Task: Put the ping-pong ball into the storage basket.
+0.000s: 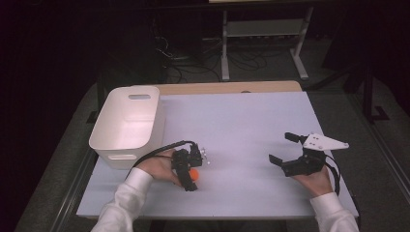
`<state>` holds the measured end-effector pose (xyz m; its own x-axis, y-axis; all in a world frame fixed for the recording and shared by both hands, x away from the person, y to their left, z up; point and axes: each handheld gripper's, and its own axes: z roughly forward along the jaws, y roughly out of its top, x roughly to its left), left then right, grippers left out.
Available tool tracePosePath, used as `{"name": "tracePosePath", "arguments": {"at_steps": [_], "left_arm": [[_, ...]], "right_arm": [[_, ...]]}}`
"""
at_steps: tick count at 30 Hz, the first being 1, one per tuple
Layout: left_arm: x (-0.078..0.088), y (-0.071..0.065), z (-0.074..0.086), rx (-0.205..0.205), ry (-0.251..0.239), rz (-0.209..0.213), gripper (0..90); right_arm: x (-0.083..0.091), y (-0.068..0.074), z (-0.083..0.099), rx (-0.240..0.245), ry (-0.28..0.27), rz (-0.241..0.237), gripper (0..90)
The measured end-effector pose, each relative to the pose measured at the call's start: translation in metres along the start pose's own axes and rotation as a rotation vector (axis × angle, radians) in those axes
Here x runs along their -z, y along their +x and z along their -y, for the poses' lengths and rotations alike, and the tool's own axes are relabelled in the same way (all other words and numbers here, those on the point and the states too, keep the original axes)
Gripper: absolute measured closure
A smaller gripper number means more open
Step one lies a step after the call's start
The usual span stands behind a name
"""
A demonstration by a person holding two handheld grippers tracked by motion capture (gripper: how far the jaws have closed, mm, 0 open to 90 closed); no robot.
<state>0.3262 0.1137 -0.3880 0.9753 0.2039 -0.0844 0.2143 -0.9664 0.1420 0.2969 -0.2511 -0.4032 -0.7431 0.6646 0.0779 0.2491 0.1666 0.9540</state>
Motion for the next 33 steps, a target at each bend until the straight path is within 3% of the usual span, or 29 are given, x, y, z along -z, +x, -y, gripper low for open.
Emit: {"name": "tracePosePath", "arguments": {"at_steps": [19,23,33], "left_arm": [[-0.0006,0.0015,0.0009,-0.009,0.014,-0.021,40.0],[0.0005,0.001,0.001,-0.014,0.01,-0.039,49.8],[0.003,-0.0022,0.001,-0.014,0.012,-0.035,50.5]], "right_arm": [[-0.0007,0.0,0.0002,0.005,0.005,-0.003,0.0],[-0.0007,0.0002,0.0001,0.004,0.001,-0.002,0.0],[-0.0002,0.001,-0.0002,0.002,0.0,-0.003,0.0]]}}
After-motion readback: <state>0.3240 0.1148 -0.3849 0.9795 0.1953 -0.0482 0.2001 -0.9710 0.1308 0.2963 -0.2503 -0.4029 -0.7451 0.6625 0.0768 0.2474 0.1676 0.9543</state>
